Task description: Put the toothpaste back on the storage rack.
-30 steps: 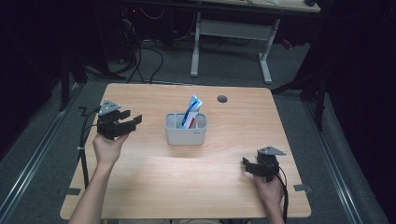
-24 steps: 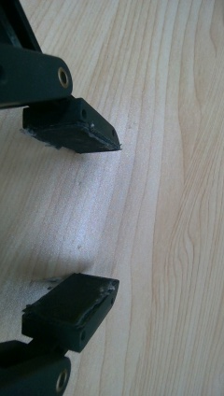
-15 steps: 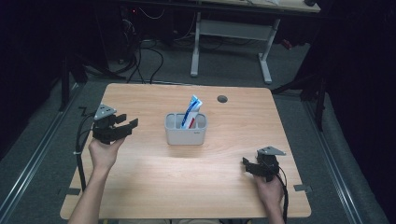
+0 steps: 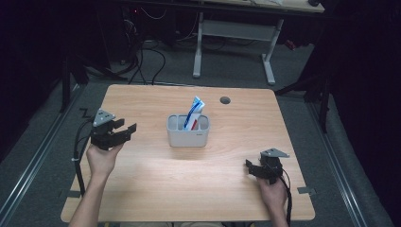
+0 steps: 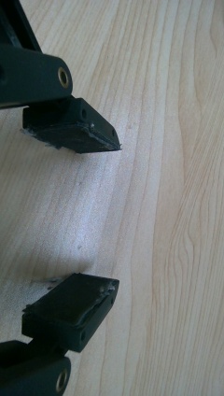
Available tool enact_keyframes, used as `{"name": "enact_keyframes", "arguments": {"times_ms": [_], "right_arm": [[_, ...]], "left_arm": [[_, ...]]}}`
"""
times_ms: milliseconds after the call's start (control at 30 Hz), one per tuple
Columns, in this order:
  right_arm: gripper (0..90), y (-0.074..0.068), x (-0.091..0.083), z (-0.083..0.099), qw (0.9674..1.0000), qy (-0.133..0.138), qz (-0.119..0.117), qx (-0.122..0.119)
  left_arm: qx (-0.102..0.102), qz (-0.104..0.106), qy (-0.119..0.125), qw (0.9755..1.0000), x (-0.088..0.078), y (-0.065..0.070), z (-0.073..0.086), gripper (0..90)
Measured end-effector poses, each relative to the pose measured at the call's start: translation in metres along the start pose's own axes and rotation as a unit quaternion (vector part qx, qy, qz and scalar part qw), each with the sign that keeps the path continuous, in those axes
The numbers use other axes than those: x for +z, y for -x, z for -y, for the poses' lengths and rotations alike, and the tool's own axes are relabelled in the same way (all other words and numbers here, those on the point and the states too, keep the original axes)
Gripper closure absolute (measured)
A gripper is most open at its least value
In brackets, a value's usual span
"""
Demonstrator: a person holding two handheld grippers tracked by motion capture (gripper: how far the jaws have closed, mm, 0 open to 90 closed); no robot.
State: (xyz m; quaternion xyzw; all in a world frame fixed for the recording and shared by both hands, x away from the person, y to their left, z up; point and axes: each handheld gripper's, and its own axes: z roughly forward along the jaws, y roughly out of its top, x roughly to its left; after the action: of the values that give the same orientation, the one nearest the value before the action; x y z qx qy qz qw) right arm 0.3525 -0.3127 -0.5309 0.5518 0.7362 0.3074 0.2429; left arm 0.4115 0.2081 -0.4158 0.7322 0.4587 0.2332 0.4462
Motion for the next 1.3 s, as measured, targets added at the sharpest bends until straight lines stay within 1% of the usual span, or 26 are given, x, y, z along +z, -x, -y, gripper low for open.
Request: {"name": "enact_keyframes", "arguments": {"times_ms": [167, 300, 567, 1033, 1100, 1133, 1167, 1200, 1233, 1300], "right_arm": [[28.4, 0.0, 0.0, 0.0, 1.0, 0.0, 0.0, 0.0], [28.4, 0.0, 0.0, 0.0, 1.0, 0.0, 0.0, -0.001], [28.4, 0.0, 0.0, 0.0, 1.0, 0.0, 0.0, 0.0], [28.4, 0.0, 0.0, 0.0, 1.0, 0.0, 0.0, 0.0], [28.4, 0.0, 0.0, 0.0, 1.0, 0.0, 0.0, 0.0], [28.4, 0.0, 0.0, 0.0, 1.0, 0.0, 0.0, 0.0], [28.4, 0.0, 0.0, 0.0, 1.0, 0.0, 0.0, 0.0], [28.4, 0.0, 0.0, 0.0, 1.0, 0.0, 0.0, 0.0], [28.4, 0.0, 0.0, 0.0, 1.0, 0.0, 0.0, 0.0], [28.4, 0.0, 0.0, 0.0, 1.0, 0.0, 0.0, 0.0]], "left_arm": [[0.003, -0.007, -0.001, 1.0, -0.004, -0.001, 0.005, 45.9], [0.001, -0.012, -0.003, 0.9999, -0.005, -0.003, 0.009, 45.9], [-0.002, -0.015, -0.004, 0.9999, -0.008, -0.005, 0.016, 45.9], [-0.018, -0.011, -0.003, 0.9998, -0.011, -0.006, 0.028, 45.8], [-0.014, -0.01, -0.001, 0.9998, -0.011, -0.007, 0.029, 45.8], [-0.02, -0.009, -0.004, 0.9998, -0.011, -0.006, 0.03, 45.8], [-0.02, -0.009, -0.004, 0.9997, -0.011, -0.006, 0.031, 45.8], [-0.017, -0.009, -0.002, 0.9998, -0.01, -0.006, 0.032, 45.8], [-0.023, -0.007, -0.005, 0.9997, -0.01, -0.006, 0.034, 45.8], [-0.024, -0.007, -0.006, 0.9997, -0.01, -0.006, 0.035, 45.7]]}}
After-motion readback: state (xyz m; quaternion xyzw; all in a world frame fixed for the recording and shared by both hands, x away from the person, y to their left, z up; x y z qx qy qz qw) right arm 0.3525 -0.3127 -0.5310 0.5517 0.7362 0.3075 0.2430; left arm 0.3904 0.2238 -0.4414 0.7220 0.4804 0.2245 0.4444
